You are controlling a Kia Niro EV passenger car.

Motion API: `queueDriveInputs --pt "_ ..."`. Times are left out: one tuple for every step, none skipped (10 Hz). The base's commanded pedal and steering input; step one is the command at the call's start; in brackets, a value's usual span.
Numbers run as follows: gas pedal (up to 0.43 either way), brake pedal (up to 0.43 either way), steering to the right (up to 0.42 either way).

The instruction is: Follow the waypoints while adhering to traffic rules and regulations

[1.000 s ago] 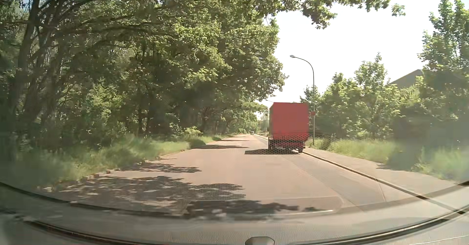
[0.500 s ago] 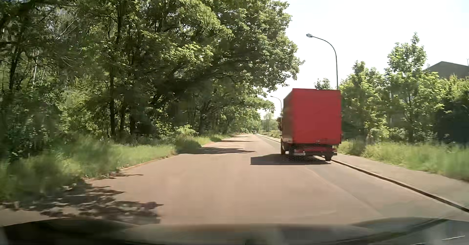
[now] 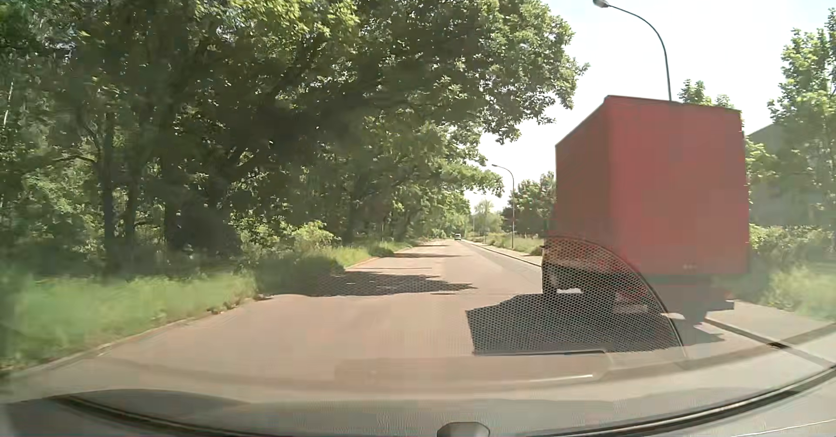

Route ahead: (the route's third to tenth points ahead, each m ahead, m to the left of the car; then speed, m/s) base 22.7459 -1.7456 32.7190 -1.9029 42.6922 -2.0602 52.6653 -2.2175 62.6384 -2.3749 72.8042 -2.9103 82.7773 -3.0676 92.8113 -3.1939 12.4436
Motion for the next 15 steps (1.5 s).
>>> queueDriveInputs --pt "0.209 0.0 0.013" --pt "0.209 0.0 0.018" --pt "0.209 0.0 0.023" --pt "0.209 0.0 0.028" --pt "0.209 0.0 0.032" --pt "0.209 0.0 0.034" --pt "0.209 0.0 0.034" --pt "0.209 0.0 0.033" --pt "0.209 0.0 0.032" --pt "0.209 0.0 0.032" --pt "0.209 0.0 0.03" --pt "0.209 0.0 0.026" --pt "0.209 0.0 0.021" --pt "0.209 0.0 0.016" --pt "0.209 0.0 0.012"
